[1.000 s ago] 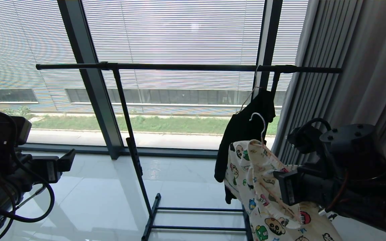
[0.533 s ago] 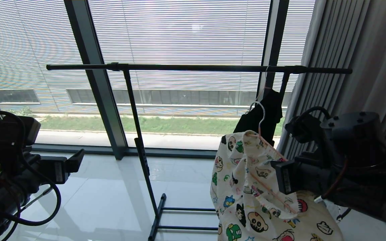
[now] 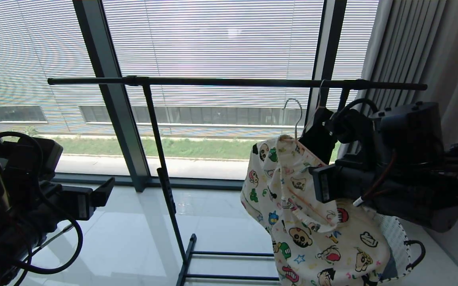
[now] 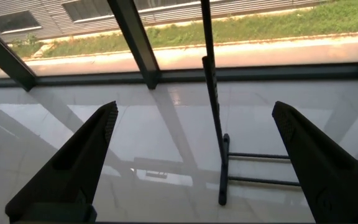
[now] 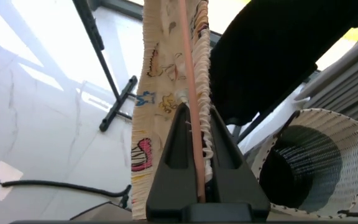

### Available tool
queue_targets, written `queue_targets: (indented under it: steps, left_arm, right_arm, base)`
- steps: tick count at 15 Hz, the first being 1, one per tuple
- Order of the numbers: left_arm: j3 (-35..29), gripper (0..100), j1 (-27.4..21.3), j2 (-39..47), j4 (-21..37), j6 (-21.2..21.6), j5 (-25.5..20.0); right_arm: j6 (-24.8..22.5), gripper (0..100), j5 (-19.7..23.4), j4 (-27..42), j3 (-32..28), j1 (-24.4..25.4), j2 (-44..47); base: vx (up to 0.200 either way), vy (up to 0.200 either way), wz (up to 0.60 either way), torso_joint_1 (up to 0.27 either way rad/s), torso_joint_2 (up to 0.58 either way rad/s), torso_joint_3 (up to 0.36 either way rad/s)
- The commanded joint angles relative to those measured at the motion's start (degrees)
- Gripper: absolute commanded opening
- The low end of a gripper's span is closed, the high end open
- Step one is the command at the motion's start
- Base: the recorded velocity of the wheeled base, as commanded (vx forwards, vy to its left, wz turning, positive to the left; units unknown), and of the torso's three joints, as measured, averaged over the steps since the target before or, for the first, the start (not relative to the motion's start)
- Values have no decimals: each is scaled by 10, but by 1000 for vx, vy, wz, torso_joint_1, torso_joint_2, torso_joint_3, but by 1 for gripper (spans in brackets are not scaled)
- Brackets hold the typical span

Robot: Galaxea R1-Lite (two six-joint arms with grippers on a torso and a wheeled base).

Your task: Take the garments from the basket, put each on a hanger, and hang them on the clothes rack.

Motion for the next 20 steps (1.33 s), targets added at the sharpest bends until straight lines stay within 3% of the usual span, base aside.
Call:
queue_targets:
  steps: [1,8,17,20]
  left_arm:
    - [0,100,-1,-2,0,0,0]
    - [0,100,-1,-3,0,0,1]
    - [0,100,-2,-2,0,-1,0]
    - [-2,100,-2,-3,0,-5,-1]
  right_arm:
    - [-8,0,1,-1,-9,0,13]
    - [-24,0,3,-1,-12,-2,13]
    - [-24,0,5,-1,-17,-2,15]
    - [-24,0,13,-1,-25,-3,20]
  base:
    - [200,0,0,12,12,-2]
    - [200,0,0,2,3,4]
    - [0,0,0,0,0,0]
    - [200,0,0,-4,4,4]
